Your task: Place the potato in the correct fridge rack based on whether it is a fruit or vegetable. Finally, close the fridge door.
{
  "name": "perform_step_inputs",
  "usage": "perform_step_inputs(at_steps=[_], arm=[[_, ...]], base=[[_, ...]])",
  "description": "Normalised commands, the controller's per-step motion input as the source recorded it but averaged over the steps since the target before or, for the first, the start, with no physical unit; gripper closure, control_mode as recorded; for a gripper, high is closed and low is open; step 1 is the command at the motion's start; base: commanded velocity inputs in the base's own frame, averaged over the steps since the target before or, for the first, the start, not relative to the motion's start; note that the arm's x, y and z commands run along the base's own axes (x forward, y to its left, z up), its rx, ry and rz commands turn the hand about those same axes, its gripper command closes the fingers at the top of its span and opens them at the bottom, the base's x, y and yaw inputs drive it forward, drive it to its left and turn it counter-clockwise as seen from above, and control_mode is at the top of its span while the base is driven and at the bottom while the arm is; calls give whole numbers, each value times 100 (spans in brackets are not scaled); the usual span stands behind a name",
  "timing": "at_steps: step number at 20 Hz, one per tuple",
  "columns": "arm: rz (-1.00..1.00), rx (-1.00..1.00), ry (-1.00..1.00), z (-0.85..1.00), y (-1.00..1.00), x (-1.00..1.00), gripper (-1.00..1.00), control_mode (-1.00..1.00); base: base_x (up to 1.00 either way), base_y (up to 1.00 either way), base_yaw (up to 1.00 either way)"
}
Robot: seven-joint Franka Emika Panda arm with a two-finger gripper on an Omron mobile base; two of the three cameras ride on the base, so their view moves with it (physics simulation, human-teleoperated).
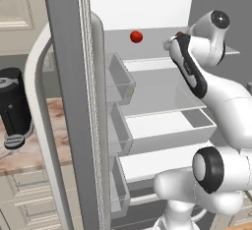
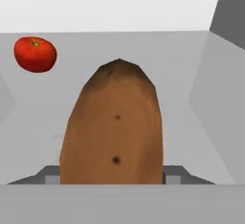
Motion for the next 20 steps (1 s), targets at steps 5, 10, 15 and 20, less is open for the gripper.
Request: perform_step_inputs(at_steps=[5, 10, 15, 20], arm=[[0, 0, 9, 0, 0, 74, 100, -100], [0, 0, 6, -6, 0, 61, 100, -100], [0, 0, 0, -17, 0, 64, 100, -100], [0, 0, 0, -13, 0, 46, -100, -100]], base=[[0, 0, 0], [0, 0, 0], [0, 0, 0], [0, 0, 0]])
